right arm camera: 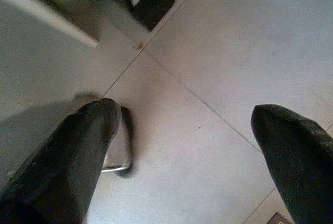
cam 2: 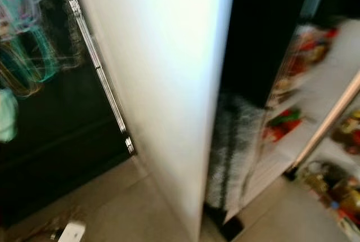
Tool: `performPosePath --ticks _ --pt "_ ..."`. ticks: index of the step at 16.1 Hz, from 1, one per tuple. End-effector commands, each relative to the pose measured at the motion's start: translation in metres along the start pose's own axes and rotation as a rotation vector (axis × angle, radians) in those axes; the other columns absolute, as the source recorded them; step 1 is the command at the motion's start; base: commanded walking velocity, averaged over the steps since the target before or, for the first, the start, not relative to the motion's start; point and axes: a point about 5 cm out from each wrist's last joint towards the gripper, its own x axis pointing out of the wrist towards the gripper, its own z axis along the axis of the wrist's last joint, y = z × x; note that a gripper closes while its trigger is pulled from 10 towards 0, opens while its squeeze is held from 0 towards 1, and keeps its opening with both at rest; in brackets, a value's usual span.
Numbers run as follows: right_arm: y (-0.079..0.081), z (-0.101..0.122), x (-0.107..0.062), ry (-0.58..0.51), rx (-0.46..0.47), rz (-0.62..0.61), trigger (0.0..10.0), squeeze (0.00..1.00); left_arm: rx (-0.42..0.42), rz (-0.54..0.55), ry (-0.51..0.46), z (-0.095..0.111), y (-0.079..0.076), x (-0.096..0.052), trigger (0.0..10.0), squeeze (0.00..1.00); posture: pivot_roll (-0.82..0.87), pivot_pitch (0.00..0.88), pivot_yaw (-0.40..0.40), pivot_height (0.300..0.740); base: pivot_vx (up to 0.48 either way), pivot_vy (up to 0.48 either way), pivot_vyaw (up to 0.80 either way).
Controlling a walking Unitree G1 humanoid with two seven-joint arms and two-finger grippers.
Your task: Restocking fridge
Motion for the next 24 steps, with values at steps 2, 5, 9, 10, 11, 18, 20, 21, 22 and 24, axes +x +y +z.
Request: performPosePath --ticks 2,5,9,10,11,18,20,21,22,24 --pt "-0.0014 -0.0040 -0.0008 0.013 0.015 -0.008 10.0 0.00 0.019 -0.012 -0.018 0.0071 -0.0035 0.0015 10.0 0.00 -0.02 0.004 0.059 0.740 0.000 -0.424 0.00" --pt "0.0005 -0.0060 -0.0011 0.016 0.027 -0.011 10.0 0.00 0.014 -0.014 -0.016 0.0070 -0.0047 0.0016 10.0 0.00 -0.02 0.005 0.055 0.740 0.000 -0.424 0.00" --pt "0.0039 -0.0047 -0.0006 0.013 0.026 0.006 10.0 0.00 0.002 -0.005 -0.021 0.0077 -0.0043 0.0017 10.0 0.00 -0.02 0.004 0.054 0.740 0.000 -0.424 0.00" --pt "0.0049 -0.0045 -0.0005 0.014 0.011 0.010 10.0 0.00 -0.001 -0.006 -0.021 0.0077 -0.0045 0.0017 10.0 0.00 -0.02 0.002 0.055 0.740 0.000 -0.424 0.00" --pt "0.0061 -0.0039 -0.0003 0.013 0.002 0.012 10.0 0.00 -0.003 -0.007 -0.021 0.0079 -0.0047 0.0018 10.0 0.00 -0.02 0.000 0.056 0.740 0.000 -0.424 0.00" --pt "-0.0007 -0.0020 -0.0005 0.011 -0.026 0.027 10.0 0.00 -0.010 -0.010 -0.021 0.0069 -0.0060 0.0017 10.0 0.00 -0.02 0.004 0.046 0.740 0.000 -0.423 0.00" --pt "0.0038 -0.0002 0.0002 0.007 -0.027 0.035 10.0 0.00 -0.010 -0.011 -0.018 0.0061 -0.0058 0.0016 10.0 0.00 -0.02 0.006 0.046 0.740 0.000 -0.418 0.00" --pt "0.0050 0.0005 0.0004 0.007 -0.034 0.049 10.0 0.00 -0.012 -0.011 -0.018 0.0059 -0.0058 0.0015 10.0 0.00 -0.02 0.007 0.044 0.740 0.251 -0.405 0.00" --pt "0.0044 0.0002 0.0004 0.011 -0.037 0.051 10.0 0.00 -0.011 -0.011 -0.019 0.0058 -0.0056 0.0015 10.0 0.00 -0.02 0.013 0.044 0.740 0.251 -0.390 0.00" --pt "0.0003 -0.0023 -0.0004 0.019 -0.035 0.048 10.0 0.00 -0.021 -0.010 -0.035 0.0070 -0.0054 0.0014 10.0 0.00 -0.02 0.028 0.045 0.740 0.124 -0.159 0.00"
